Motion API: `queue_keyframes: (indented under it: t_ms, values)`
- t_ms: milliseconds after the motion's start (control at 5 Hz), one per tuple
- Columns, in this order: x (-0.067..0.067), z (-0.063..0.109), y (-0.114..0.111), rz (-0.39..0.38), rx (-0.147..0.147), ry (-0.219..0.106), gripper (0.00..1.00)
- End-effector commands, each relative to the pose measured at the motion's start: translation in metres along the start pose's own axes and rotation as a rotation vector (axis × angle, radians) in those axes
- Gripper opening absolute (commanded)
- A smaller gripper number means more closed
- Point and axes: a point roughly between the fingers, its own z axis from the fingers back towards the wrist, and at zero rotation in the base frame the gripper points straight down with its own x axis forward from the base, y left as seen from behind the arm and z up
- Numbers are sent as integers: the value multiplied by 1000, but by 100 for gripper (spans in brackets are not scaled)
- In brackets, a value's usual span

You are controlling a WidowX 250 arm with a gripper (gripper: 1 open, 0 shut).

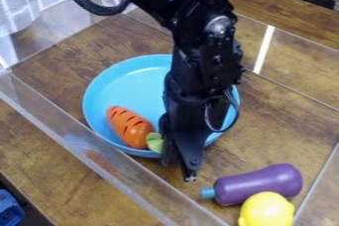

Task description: Remove the carrot from the blue tray and put it on the table

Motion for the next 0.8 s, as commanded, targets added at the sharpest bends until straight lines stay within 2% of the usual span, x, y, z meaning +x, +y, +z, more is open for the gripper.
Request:
queue_keyframes:
  t_ms: [0,600]
  values:
    - [5,15,3,8,14,-69,0]
    - [8,21,0,4,9,-119,0]
